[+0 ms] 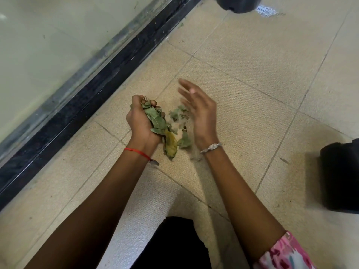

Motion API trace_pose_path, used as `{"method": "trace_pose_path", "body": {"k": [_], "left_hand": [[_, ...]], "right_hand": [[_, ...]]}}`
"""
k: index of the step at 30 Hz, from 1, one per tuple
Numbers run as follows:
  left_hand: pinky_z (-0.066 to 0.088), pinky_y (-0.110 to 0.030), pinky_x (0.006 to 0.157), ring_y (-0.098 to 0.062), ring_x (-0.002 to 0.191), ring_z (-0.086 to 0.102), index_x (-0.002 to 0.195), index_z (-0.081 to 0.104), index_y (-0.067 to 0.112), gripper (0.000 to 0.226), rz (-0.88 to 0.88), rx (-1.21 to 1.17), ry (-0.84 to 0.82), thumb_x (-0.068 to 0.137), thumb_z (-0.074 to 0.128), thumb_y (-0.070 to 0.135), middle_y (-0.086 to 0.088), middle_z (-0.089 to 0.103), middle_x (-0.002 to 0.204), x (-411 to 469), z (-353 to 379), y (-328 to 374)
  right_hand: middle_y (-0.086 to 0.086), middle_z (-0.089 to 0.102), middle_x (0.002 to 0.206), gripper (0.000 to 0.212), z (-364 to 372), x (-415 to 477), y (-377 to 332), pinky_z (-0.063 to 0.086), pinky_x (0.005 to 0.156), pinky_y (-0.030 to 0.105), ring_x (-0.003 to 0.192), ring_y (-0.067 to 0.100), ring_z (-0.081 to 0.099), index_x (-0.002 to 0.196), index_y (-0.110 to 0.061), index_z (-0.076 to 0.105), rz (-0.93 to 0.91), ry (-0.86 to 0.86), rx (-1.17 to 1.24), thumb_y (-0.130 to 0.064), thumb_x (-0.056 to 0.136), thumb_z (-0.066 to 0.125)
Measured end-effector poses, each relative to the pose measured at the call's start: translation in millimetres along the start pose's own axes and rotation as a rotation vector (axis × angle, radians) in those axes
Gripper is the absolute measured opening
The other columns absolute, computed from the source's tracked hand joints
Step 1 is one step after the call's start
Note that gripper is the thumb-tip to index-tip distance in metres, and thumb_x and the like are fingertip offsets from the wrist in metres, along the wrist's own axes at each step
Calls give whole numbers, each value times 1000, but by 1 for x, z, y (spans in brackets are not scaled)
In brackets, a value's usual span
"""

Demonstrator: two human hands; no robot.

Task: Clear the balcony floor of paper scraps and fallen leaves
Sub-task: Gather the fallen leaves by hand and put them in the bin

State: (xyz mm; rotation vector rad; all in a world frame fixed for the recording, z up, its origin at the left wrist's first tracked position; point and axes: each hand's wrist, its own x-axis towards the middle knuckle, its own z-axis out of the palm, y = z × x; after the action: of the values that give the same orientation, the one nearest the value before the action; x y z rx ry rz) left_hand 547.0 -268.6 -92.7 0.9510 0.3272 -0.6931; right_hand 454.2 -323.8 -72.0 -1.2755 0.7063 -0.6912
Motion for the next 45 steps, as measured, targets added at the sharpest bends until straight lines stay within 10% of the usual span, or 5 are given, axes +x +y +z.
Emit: {"method": "trace_pose_path", "body": {"k": [6, 15, 30, 38, 45], "left_hand": [[35, -17, 36, -9, 37, 40, 64, 41, 19, 27, -9, -36, 14, 91, 44, 19, 4, 47, 50, -5, -11, 15], [35, -18, 37, -8, 38, 39, 64, 41, 20, 28, 32, -38, -8, 92, 42, 20, 6, 46, 50, -8, -26, 31], [34, -15, 37, -7, 35, 39, 59, 38, 21, 33, -93, -132, -58, 92, 38, 22, 8, 45, 47, -26, -23, 30], [36, -15, 37, -6, 38, 44, 67, 38, 18, 21, -244, -134, -150, 87, 39, 22, 6, 47, 49, -40, -27, 13], [50, -16, 50, -10, 52, 61, 63, 59, 12, 44, -192, 82, -164, 97, 34, 27, 0, 59, 57, -63, -9, 0]], "right_hand": [[3, 23, 154, 58, -24, 15, 29, -1, 112, 21, 143, 12, 15, 146, -16, 25, -214, -438, -1093, -42, 96, 14], [1, 11, 157, 98, -18, -39, 42, -1, 118, 31, 145, 11, 5, 149, -20, 13, -404, -557, -1290, -79, 72, 33], [15, 69, 95, 16, -6, -39, 46, 45, 82, 10, 87, 18, 65, 85, 5, 72, -389, -99, -676, 11, 80, 57], [13, 67, 102, 17, -11, -19, -7, 52, 85, 19, 91, 15, 65, 93, -1, 64, 613, 121, 668, 10, 84, 54], [3, 70, 92, 15, 31, -51, -29, 47, 78, 8, 83, 1, 63, 90, -2, 73, -64, 71, -127, 6, 81, 63]]}}
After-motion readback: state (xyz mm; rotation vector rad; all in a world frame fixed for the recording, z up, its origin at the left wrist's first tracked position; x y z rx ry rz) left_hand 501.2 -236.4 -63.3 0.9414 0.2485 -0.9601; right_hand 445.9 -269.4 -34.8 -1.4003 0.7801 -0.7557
